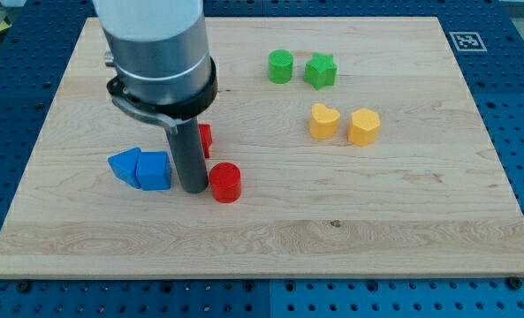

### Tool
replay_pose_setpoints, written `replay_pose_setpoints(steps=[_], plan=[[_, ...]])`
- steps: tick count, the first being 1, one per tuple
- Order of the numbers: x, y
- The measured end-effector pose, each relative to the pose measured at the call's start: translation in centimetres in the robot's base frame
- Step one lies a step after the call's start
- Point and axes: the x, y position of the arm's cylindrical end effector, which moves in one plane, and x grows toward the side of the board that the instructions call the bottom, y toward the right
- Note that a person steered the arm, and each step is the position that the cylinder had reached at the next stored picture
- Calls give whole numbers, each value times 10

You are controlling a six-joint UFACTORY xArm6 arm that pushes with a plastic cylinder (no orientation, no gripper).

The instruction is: Move red circle towards red star

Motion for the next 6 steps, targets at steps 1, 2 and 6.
replay_pose_setpoints(steps=[1, 2, 6], plan=[[21, 9], [32, 24], [-1, 39]])
